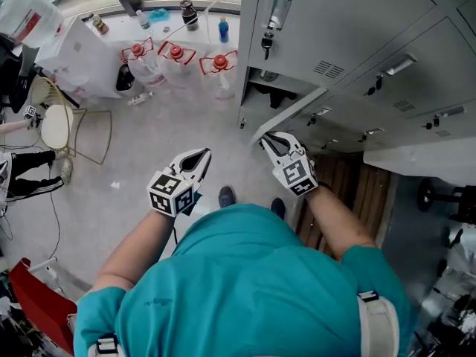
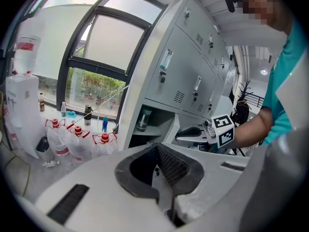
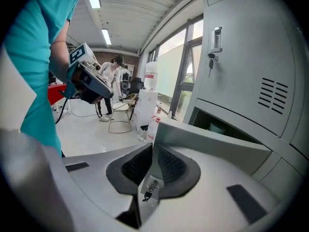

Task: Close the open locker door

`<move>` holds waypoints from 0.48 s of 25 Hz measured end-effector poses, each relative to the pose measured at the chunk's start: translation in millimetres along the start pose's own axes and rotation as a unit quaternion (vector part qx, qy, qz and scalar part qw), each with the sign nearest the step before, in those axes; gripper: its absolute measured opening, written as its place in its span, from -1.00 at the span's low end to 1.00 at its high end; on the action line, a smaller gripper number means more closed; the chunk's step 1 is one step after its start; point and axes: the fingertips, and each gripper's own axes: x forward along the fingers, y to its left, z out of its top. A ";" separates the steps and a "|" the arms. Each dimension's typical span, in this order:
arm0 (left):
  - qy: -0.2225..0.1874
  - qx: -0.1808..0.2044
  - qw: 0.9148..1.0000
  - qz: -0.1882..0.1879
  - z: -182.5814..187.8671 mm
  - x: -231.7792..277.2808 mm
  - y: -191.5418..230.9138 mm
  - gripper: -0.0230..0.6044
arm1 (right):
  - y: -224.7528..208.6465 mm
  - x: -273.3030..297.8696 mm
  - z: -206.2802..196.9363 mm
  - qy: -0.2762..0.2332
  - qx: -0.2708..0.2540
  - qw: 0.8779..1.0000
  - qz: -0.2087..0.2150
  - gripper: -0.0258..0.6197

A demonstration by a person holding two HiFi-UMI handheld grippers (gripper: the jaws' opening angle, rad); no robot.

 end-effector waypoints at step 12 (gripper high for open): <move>0.002 -0.006 1.000 -0.003 1.3 -11.6 39.4 -0.92 | -27.1 44.1 20.7 0.008 -0.002 0.999 -0.039 -0.81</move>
